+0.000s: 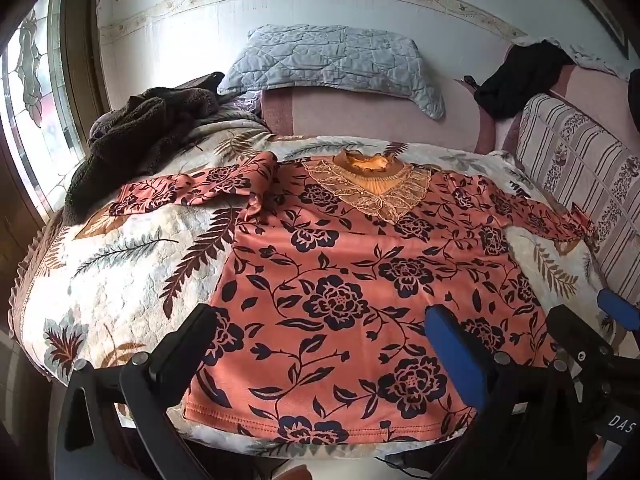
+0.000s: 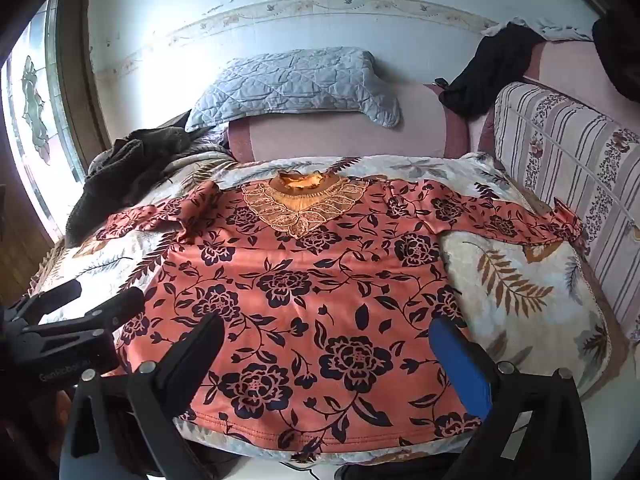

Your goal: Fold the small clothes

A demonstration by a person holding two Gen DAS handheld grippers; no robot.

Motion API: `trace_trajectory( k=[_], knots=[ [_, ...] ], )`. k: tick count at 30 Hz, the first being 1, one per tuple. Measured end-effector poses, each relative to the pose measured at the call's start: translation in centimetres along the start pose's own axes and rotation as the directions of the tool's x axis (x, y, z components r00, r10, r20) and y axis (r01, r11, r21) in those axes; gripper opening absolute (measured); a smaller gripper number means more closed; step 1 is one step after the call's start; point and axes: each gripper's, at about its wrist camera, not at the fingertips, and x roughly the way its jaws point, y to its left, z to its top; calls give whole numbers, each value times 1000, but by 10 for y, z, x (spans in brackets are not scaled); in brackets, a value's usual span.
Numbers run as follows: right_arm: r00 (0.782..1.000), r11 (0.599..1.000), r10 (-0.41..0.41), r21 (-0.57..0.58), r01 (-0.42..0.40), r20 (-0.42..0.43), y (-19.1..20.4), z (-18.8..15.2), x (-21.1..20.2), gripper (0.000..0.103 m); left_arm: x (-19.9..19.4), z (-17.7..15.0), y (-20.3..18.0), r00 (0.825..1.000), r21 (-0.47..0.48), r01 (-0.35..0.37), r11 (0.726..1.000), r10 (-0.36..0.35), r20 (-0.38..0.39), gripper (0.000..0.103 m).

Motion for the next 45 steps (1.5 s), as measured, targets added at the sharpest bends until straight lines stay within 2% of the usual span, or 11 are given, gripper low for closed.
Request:
trace_trajectory(
  k=[9, 45],
  knots=[
    [1000, 1000, -1, 0, 1, 3, 1, 1, -2, 103, 4, -5, -6, 1000, 37, -14, 999, 15, -18, 103],
    [999, 1000, -29, 7, 29, -14, 2, 2, 12, 103, 7, -3, -4, 1000, 16, 9, 1000, -8, -20, 103]
  ],
)
